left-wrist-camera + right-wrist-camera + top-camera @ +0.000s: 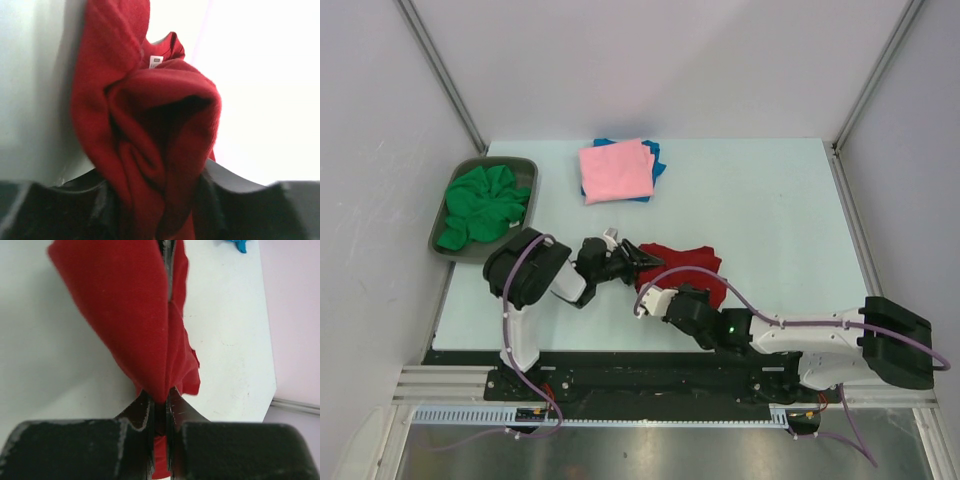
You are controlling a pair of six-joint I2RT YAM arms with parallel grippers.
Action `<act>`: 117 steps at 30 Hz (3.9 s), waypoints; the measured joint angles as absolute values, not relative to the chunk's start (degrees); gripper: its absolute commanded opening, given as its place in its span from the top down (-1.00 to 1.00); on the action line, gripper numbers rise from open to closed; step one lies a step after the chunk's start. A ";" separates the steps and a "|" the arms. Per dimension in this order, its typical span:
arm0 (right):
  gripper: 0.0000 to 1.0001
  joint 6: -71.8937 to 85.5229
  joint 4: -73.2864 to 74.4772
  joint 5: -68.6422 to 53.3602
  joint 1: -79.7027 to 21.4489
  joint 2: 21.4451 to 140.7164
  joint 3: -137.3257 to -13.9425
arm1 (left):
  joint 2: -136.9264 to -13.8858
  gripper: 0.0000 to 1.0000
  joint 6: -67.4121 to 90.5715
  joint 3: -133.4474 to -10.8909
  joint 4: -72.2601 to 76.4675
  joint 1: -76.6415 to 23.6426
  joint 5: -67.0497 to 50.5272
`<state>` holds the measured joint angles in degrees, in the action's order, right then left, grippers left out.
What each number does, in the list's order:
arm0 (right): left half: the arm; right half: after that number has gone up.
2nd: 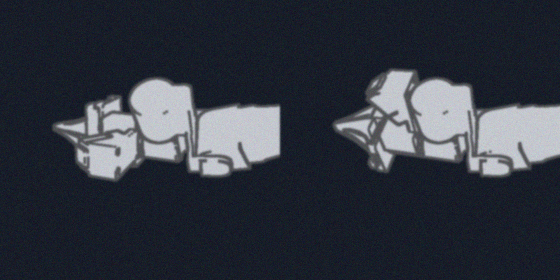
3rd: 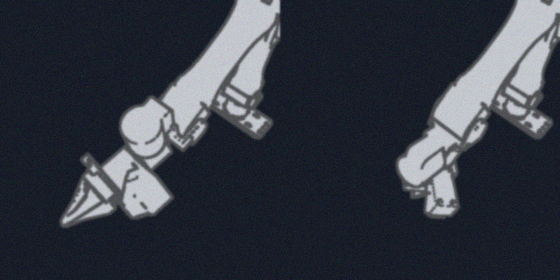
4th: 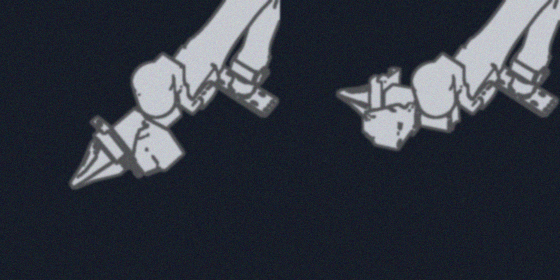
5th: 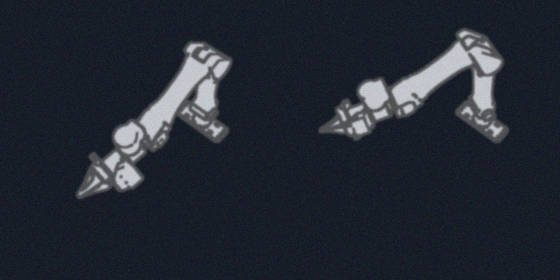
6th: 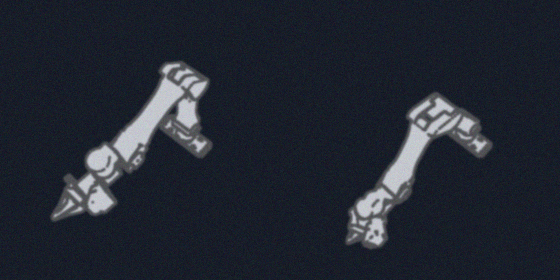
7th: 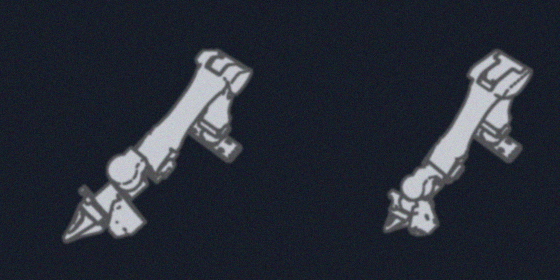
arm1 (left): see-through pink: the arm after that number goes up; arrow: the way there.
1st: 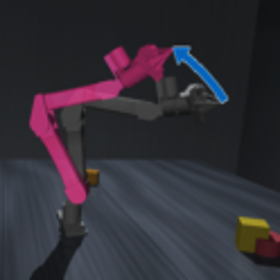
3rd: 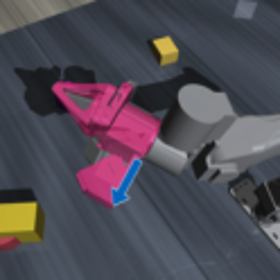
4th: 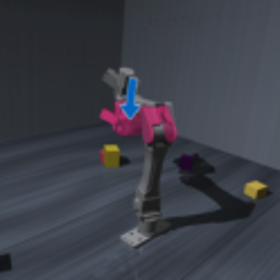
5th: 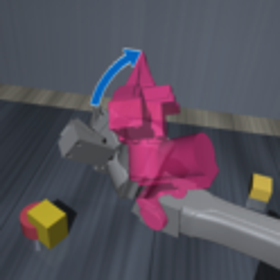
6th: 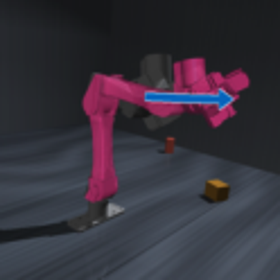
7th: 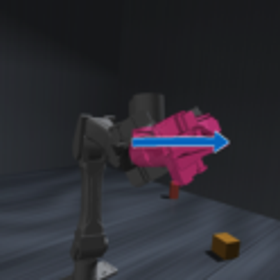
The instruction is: Fold and stack the t-shirts
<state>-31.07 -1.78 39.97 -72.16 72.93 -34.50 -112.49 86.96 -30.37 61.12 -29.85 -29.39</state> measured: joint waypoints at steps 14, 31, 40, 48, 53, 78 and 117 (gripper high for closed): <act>-0.99 -21.15 7.84 44.29 -82.11 71.99 -34.50 | -112.73 1.00 79.64 -40.16 49.74 -28.99 -34.72; -0.99 9.98 12.47 60.23 -57.54 55.81 -41.04 | -119.46 0.95 41.12 -95.13 -8.47 -21.93 -31.64; -0.99 25.39 15.31 47.57 -52.34 50.13 -37.58 | -138.17 0.94 32.84 -122.37 -24.60 -20.03 -33.95; -0.99 28.23 12.91 43.70 -56.60 57.41 -33.93 | -143.20 1.00 37.26 -128.05 -20.08 -17.61 -41.06; -0.99 28.58 10.44 43.00 -57.87 59.94 -32.97 | -143.24 1.00 44.73 -128.05 -9.28 -15.62 -43.40; -0.99 28.80 5.43 42.78 -60.97 63.55 -32.69 | -142.17 1.00 64.45 -115.20 15.35 -7.20 -34.22; -0.99 28.45 3.97 41.28 -61.58 65.34 -32.73 | -135.26 -1.00 68.62 -95.83 14.76 3.03 -33.19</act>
<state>28.45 3.97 41.28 -61.58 65.34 -32.73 -135.26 68.62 -95.83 14.76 3.03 -33.19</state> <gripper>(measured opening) 0.994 0.996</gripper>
